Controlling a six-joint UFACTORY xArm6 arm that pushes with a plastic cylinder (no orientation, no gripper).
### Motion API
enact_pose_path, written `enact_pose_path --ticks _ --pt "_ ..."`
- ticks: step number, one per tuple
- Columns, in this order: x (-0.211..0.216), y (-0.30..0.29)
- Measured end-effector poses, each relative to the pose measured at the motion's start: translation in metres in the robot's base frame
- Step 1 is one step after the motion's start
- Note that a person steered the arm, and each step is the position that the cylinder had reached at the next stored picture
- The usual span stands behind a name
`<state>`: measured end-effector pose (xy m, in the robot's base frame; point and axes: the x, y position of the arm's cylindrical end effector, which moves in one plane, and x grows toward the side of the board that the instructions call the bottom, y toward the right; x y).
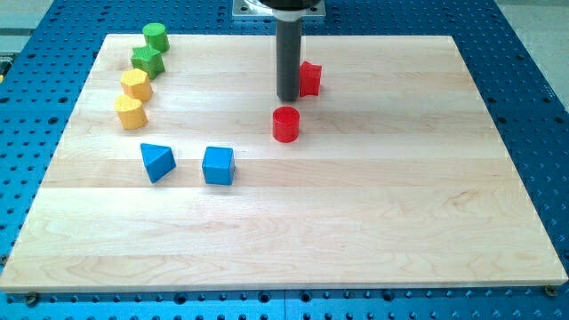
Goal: Place red blocks at the top center of the board
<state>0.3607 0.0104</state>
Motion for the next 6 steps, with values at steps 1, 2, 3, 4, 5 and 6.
enact_pose_path --ticks 1,2,3,4,5,6 --pt "0.006 0.023" --pt "-0.068 0.014" --pt "-0.063 0.014" --pt "-0.039 0.059" --pt "-0.076 0.066" --pt "-0.08 0.048"
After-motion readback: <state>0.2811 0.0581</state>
